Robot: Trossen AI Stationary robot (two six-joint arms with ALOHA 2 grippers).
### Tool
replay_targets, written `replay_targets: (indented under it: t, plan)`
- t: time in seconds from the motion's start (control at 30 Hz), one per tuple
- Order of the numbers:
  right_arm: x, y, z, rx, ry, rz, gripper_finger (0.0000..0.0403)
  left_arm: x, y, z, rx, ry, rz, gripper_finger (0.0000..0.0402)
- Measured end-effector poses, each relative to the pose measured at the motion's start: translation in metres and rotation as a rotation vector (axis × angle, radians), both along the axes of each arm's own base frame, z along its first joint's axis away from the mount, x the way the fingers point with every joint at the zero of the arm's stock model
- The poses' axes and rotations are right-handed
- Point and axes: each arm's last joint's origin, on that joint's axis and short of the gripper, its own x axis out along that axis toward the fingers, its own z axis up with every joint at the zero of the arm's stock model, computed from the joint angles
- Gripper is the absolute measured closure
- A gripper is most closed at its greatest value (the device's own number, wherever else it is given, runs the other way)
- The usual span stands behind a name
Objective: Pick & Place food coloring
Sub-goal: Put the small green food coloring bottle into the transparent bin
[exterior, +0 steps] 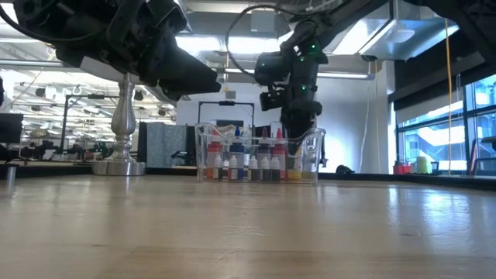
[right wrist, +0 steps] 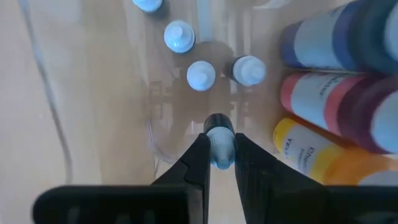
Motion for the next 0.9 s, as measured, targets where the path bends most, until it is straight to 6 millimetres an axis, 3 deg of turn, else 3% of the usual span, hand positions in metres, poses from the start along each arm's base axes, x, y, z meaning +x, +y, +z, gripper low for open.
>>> replay_targets:
  t: [0.9]
  plan:
    - [0.004,-0.002,-0.017,0.008,0.038,-0.021,0.0347,0.0,0.0,-0.001,0.001,0.006,0.001,0.0238]
